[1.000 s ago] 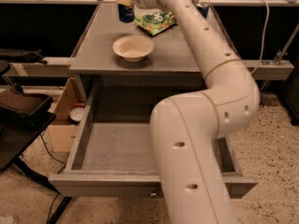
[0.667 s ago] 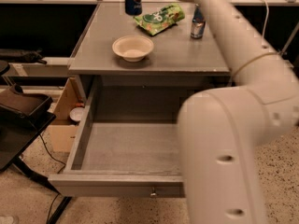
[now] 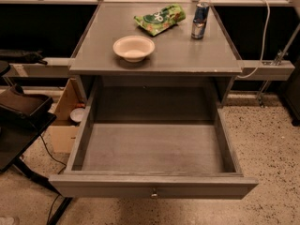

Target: Place pepsi can into top drawer

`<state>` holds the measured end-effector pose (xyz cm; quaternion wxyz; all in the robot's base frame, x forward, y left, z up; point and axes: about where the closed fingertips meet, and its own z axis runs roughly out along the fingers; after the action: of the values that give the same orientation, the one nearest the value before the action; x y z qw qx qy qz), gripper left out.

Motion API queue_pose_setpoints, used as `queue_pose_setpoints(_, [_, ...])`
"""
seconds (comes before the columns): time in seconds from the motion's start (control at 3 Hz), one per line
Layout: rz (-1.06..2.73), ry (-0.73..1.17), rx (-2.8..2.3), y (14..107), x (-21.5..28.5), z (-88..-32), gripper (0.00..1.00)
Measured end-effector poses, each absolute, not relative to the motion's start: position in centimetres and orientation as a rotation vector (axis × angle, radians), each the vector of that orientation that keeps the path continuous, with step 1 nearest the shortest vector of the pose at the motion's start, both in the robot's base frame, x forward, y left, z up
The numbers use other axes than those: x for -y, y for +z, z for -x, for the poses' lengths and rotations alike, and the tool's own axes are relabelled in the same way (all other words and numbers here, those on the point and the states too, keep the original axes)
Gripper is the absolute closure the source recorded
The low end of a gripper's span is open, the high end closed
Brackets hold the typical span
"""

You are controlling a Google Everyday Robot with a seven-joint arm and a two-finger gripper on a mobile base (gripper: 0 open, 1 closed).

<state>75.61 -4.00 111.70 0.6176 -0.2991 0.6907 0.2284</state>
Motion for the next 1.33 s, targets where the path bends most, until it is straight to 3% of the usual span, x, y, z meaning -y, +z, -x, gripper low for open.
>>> queue_pose_setpoints(0.67, [0.692, 0.519, -1.671, 105.1, 8.0, -65.4, 1.0])
queue_pose_setpoints(1.33, [0.621, 0.46, -1.855, 85.9, 11.1, -62.2, 1.0])
